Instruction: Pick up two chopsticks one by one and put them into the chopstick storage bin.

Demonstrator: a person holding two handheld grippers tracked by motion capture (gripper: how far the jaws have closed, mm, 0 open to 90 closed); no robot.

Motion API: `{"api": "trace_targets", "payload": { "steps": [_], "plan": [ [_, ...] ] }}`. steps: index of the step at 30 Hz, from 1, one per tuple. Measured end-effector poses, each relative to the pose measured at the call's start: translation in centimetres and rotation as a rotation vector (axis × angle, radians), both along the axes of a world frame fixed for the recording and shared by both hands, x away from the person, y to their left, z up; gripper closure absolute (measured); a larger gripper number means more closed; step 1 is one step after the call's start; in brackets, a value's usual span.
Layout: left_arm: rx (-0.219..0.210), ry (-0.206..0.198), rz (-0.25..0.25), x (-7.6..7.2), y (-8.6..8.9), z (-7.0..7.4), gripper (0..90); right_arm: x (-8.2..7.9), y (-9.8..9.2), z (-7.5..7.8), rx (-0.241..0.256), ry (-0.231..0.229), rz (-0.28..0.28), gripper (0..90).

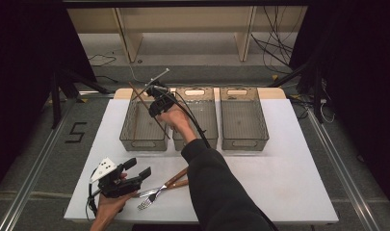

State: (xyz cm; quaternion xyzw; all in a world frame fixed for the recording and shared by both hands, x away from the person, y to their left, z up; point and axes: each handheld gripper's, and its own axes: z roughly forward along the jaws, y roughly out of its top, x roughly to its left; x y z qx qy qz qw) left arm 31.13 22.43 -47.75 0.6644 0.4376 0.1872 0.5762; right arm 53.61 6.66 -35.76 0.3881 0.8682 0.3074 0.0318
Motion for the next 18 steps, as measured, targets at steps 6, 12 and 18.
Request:
{"api": "trace_targets", "payload": {
  "steps": [6,12,18],
  "plan": [
    [-0.002,0.002,-0.001,0.0,-0.04,-0.01,24.1,0.44,0.48,-0.55,0.007,0.015,-0.026,85.9],
    [-0.002,0.002,-0.002,-0.01,-0.06,-0.01,24.0,0.77,0.73,-0.93,0.012,0.039,-0.047,85.9],
    [-0.002,0.002,-0.003,-0.01,-0.06,0.0,24.0,1.05,0.97,-0.71,0.021,0.043,-0.058,85.8]
  ]
}}
